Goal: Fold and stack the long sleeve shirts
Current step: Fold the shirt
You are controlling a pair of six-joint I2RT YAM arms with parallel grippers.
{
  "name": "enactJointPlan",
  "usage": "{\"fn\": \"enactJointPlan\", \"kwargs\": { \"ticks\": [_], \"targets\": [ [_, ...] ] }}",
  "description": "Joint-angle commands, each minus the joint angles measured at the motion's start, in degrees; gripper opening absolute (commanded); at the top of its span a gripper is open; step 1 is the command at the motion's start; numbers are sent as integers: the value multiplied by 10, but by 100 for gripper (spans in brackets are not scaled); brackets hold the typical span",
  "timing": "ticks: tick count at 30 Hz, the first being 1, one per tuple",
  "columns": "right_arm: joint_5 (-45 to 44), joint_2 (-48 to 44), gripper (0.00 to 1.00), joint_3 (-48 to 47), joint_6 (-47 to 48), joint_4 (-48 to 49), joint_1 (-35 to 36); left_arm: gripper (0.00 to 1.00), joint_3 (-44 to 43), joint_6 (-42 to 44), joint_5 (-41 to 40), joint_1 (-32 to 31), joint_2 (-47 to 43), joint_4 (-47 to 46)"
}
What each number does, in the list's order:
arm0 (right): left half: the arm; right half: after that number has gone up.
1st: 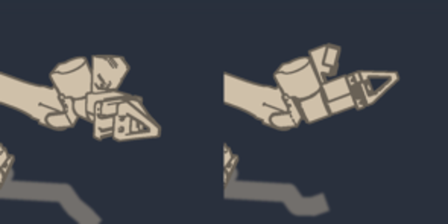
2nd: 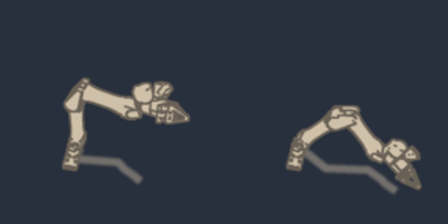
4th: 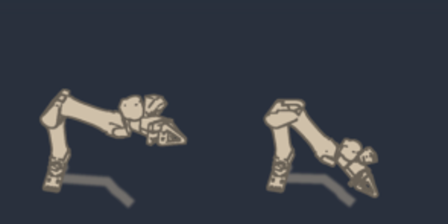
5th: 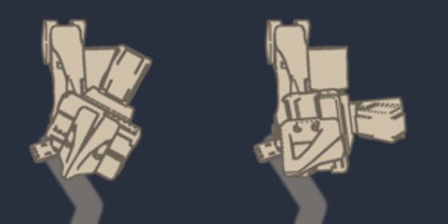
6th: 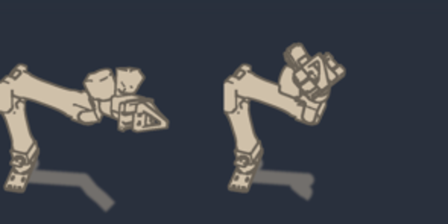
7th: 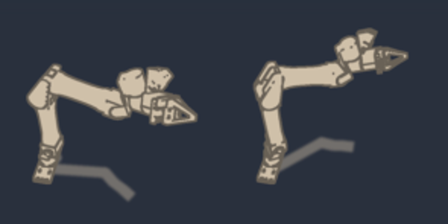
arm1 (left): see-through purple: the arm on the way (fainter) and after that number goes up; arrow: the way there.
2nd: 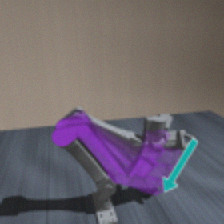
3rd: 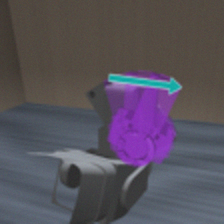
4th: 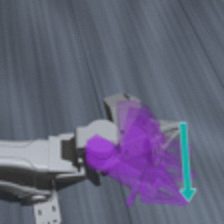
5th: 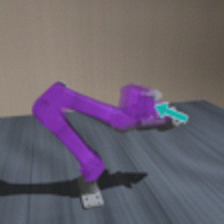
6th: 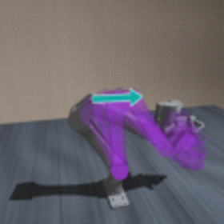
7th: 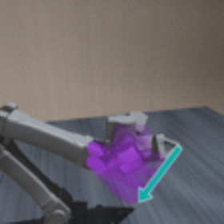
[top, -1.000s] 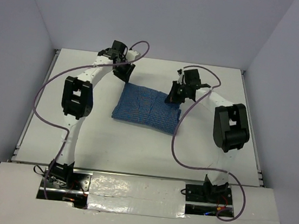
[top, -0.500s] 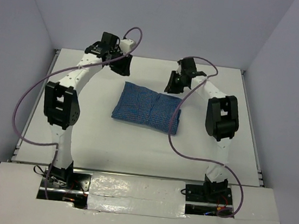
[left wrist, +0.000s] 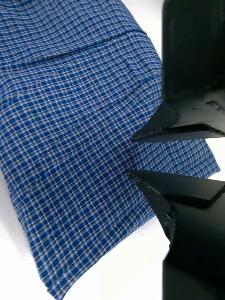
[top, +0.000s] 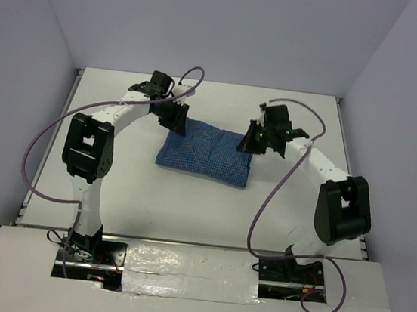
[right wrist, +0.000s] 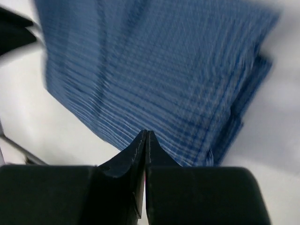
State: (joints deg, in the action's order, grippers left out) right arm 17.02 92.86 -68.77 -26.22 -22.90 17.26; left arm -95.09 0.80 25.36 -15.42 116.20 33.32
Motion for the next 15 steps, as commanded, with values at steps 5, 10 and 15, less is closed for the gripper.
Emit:
{"fn": "enactJointPlan", "kwargs": {
  "ticks": [5,10,15],
  "targets": [
    [14,36,6,88,-29,45,5,43,50,-51,17,1,-2,-67],
    [-1,131,0,40,-16,29,-26,43,74,-59,8,2,3,-81],
    [-6,145,0,43,-37,47,-60,42,48,-69,-4,-1,34,-94]
  ]
}}
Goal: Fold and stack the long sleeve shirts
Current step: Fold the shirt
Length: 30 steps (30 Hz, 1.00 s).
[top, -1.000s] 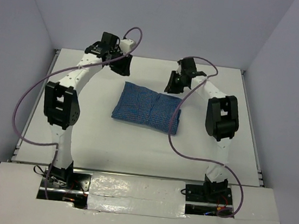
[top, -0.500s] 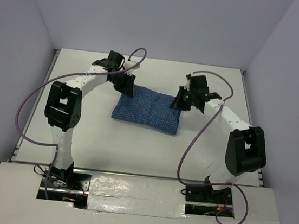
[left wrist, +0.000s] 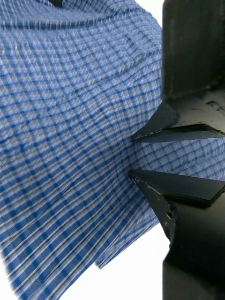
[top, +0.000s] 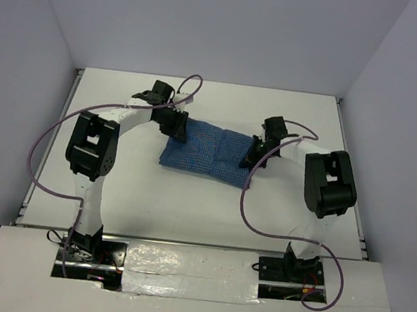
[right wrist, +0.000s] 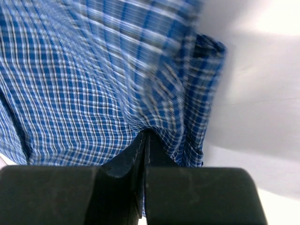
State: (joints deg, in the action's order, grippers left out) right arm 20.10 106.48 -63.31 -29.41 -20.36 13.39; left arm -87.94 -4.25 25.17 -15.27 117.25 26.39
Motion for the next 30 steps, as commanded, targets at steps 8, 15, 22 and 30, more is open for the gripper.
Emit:
{"fn": "enactJointPlan", "kwargs": {
  "ticks": [8,15,22,30],
  "targets": [
    [-57,109,0,-205,48,-106,-71,43,-116,-46,23,-26,97,-33],
    [-72,148,0,-281,64,-136,-128,43,-260,-81,69,-61,211,-28],
    [-99,182,0,-342,103,-179,-162,43,-243,-157,66,-96,225,-100],
    [-114,221,0,-404,131,-223,-210,46,-281,-190,52,-121,231,-129]
  ]
}}
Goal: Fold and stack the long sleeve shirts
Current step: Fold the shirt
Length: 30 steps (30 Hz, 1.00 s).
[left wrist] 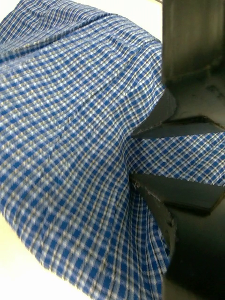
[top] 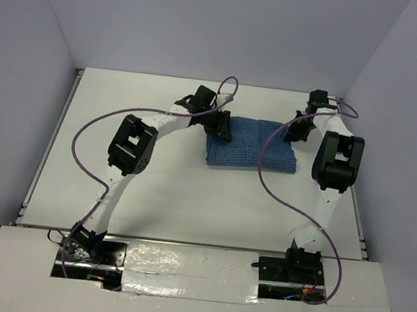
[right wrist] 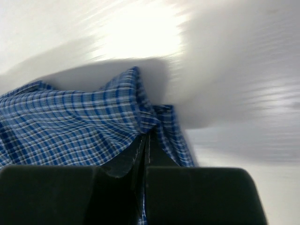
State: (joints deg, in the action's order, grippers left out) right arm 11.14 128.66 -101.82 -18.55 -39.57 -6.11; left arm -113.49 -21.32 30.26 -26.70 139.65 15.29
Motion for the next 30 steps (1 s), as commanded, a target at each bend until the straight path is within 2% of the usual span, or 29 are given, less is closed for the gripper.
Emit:
{"fn": "enactJointPlan", "kwargs": {
  "ticks": [1,9,12,13,16,17,20,26,30],
  "targets": [
    [-24,-8,0,-15,25,-28,-17,49,-26,-15,-5,-5,6,-15],
    [-3,-88,0,-37,48,-18,-30,61,-61,29,-20,4,-19,4],
    [1,-125,13,-58,53,-30,-48,77,-81,39,-23,7,-40,12],
    [5,-149,17,-57,53,-31,-57,99,-82,42,-24,8,-50,16],
    [34,-212,48,-20,49,-27,-100,99,-99,50,-20,15,-104,33],
    [38,-233,98,-7,51,-25,-113,99,-103,58,-25,18,-116,43],
    [31,-308,100,57,70,-22,-158,99,-101,101,-47,52,-173,88],
    [18,-425,100,194,82,-22,-237,99,-64,198,-106,172,-252,205],
    [9,-485,100,241,72,-33,-257,99,34,206,-103,286,-312,217]
  ]
}}
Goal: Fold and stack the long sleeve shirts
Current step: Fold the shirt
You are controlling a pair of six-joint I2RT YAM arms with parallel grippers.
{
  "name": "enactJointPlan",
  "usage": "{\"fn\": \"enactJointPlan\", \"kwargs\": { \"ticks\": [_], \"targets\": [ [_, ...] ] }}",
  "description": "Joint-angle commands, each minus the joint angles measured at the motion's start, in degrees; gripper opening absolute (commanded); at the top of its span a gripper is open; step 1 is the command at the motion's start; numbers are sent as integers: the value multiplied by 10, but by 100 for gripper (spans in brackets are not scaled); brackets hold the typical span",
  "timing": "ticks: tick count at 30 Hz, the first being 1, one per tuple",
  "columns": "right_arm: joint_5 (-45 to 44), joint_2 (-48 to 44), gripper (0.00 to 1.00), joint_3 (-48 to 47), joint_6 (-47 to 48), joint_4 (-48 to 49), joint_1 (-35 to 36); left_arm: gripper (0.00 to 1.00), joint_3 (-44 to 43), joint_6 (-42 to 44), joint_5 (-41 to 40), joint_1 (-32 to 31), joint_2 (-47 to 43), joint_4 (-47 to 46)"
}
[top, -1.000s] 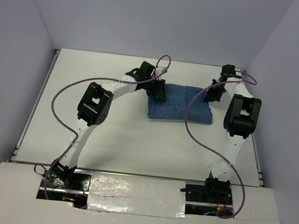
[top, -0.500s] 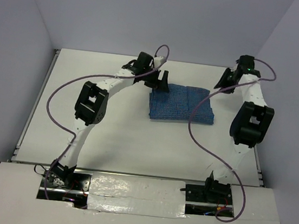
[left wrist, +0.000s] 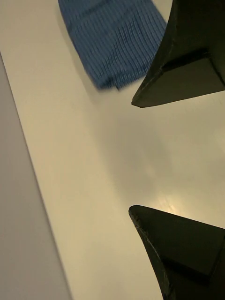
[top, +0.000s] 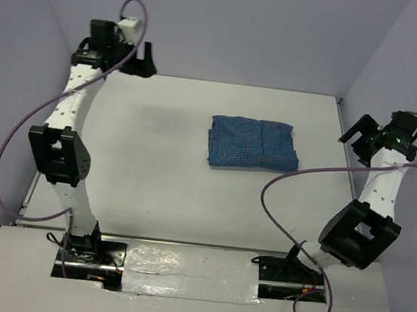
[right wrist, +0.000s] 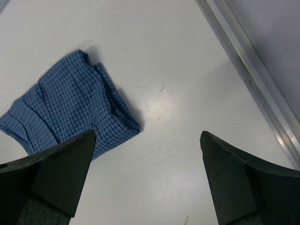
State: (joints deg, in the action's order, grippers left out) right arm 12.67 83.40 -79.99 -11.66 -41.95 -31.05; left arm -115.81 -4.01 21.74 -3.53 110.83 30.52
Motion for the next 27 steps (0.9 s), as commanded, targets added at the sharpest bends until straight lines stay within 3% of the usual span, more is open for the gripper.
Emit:
{"fn": "enactJointPlan", "kwargs": {
  "ticks": [1,5,11,17,27],
  "targets": [
    [-7,-54,100,30,1,-8,-9,99,81,34,-20,72,-36,52],
    [-14,-105,100,75,1,15,-16,99,175,93,-64,135,-78,49],
    [11,-129,100,92,8,13,-18,99,328,120,-133,150,-148,12],
    [19,-142,100,108,8,21,-19,99,385,111,-148,153,-180,-4],
    [15,-163,100,112,13,28,-19,99,394,112,-142,153,-192,-7]
  ]
}}
